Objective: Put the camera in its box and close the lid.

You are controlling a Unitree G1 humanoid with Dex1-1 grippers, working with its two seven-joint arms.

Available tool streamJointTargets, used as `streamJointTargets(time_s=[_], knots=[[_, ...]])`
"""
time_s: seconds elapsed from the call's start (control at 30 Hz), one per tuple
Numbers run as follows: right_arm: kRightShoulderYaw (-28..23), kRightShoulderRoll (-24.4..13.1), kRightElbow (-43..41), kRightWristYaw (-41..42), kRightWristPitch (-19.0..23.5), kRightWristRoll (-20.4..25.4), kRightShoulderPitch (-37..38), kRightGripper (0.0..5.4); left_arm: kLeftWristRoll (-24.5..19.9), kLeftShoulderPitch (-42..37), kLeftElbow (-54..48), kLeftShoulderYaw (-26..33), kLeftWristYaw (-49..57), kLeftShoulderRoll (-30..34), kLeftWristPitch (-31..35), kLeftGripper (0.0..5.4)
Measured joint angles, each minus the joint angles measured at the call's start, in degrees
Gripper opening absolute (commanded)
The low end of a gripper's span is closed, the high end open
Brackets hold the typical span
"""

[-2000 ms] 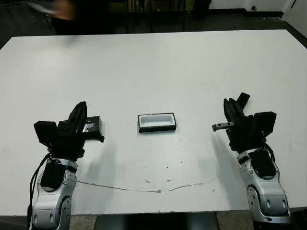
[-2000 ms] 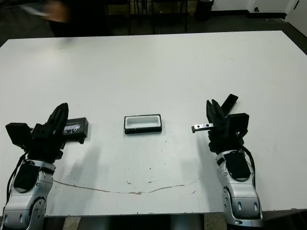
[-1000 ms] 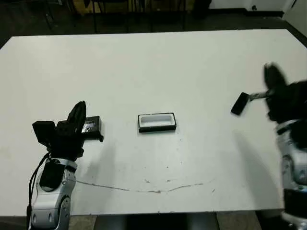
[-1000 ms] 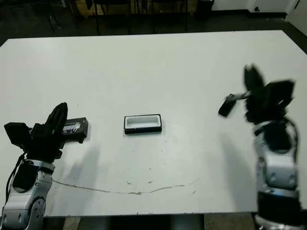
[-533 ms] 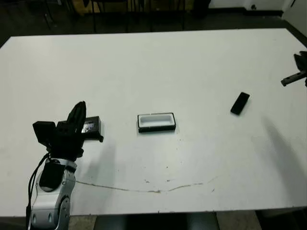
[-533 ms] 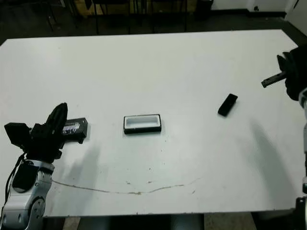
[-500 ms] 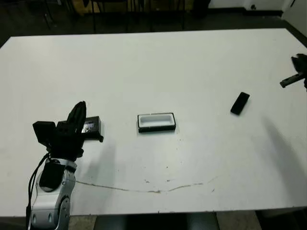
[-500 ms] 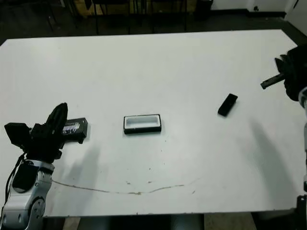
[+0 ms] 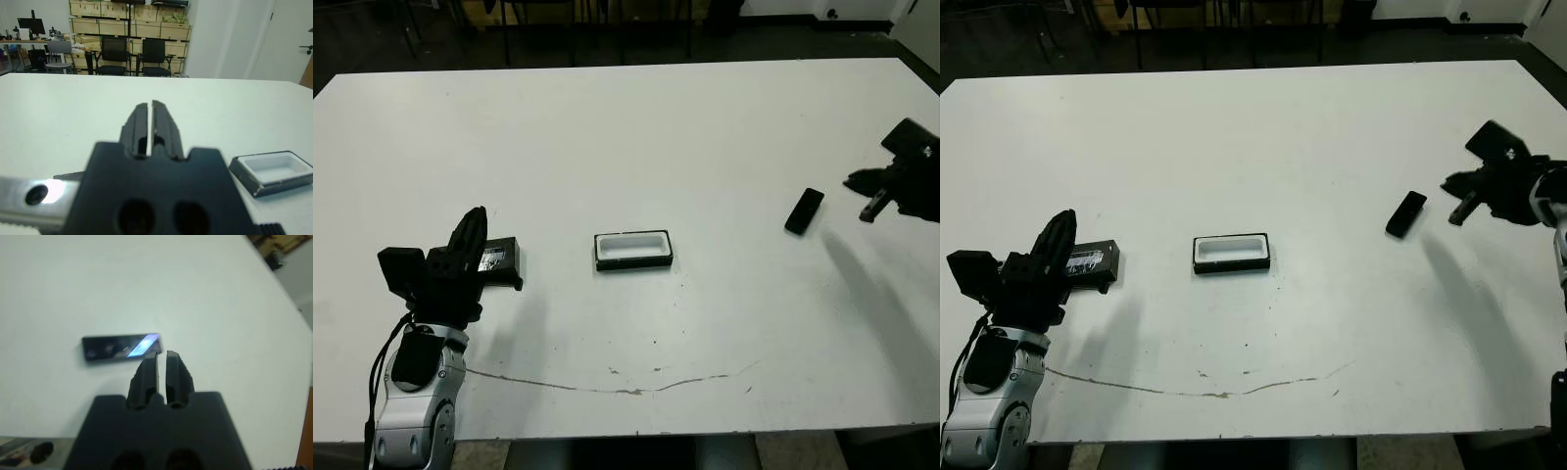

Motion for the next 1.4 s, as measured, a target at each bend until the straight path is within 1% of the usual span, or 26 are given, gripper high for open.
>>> streamJointTargets(time_s=[0.17,0.3,0.4,0.5,0.6,0.7,0.83,0.9,1.03,1.3,1.4], knots=[[2.2,-0.2,-2.2,0.4,0.1,-3.1,0.1,0.00,0.0,0.0,0.0,0.0,0.0,0.0,0.0,0.01],[4.4,-0.1,-2.0,1.0,2.1,-5.3,0.1,0.00,0.1,0.2,0.0,0.0,0.0,0.0,0.0,0.01],[5.4,0.2,-1.2,1.5,1.8,-5.7,0.1,0.00,0.2,0.3,0.0,-0.1,0.0,0.0,0.0,0.01],[6.4,1.6,1.3,1.4,1.5,-6.3,0.0,0.00,0.1,0.4,0.0,-0.1,-0.1,0.0,0.0,0.01],[7.9,3.1,3.0,0.7,1.5,-7.9,0.0,0.00,-0.1,0.5,0.0,-0.1,-0.3,0.0,-0.4,0.01],[8.7,4.1,3.1,-0.8,2.9,-9.4,-0.6,0.00,0.1,0.5,0.0,-0.1,-0.3,0.0,-0.9,0.01],[8.9,5.9,3.2,-3.2,5.4,-10.2,-1.3,0.00,-0.2,0.6,0.1,-0.1,-0.5,0.0,-0.9,0.01],[8.9,6.4,2.7,-3.9,5.9,-10.4,-1.2,0.00,-0.3,0.7,0.1,0.0,-0.5,0.0,-0.9,0.01],[9.3,7.1,1.0,-4.2,8.7,-10.8,-1.2,0.00,-0.3,0.7,0.1,0.0,-0.5,0.0,-0.9,0.01],[8.8,9.5,4.1,-8.4,8.4,-11.0,-2.2,0.00,-0.3,0.8,0.1,0.0,-0.6,0.0,-0.9,0.01],[8.4,10.7,5.9,-9.7,9.2,-11.0,-3.3,0.00,-0.3,0.8,0.1,0.0,-0.7,0.0,-0.9,0.01]])
